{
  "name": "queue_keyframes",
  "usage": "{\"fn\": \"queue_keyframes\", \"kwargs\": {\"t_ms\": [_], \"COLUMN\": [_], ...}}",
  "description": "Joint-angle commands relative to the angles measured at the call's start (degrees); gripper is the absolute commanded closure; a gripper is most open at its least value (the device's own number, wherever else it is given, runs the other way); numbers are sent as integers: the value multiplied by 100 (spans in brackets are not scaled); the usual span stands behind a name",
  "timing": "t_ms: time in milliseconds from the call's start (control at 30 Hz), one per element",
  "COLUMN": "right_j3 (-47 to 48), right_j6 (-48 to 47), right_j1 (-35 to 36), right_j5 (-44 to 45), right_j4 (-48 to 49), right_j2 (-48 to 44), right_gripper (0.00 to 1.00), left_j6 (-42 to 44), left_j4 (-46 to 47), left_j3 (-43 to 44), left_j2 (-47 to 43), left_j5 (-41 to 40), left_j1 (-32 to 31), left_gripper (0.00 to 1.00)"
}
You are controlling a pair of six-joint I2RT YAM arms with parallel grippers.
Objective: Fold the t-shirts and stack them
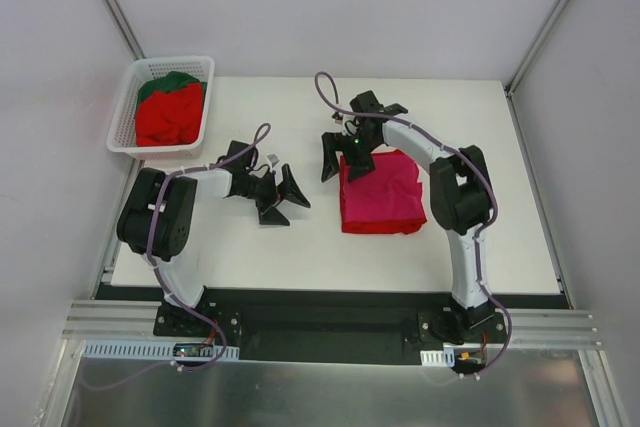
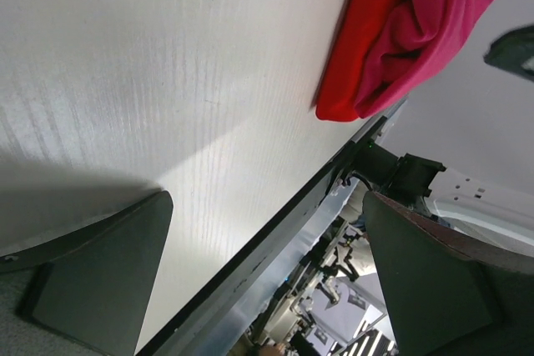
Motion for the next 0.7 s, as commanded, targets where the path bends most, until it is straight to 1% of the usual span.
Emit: {"fn": "queue_keyframes", "kwargs": {"t_ms": [0,133,233,433,667], "right_j3": [-202,-290,-246,-194,-70], "right_j6": [122,201,228,324,350], "right_j1": [19,27,18,-122,-526], "right_j5": [-244,-385,-412,-368,-288], "right_j4": [477,697,732,619,109], "right_j2": [263,509,528,159,-781], "right_gripper": [4,4,4,4,4], "left_j6": [277,303,365,418,409], "left_j4": [-153,-205,-267,-328,-355], "left_j3": [-170,-337,-390,-259,85], "left_j2": [-338,-523,-593,-471,-251], "left_j5": [117,126,117,152,267], "left_j1": [9,9,9,9,0], "left_gripper": [1,1,1,1,1]}}
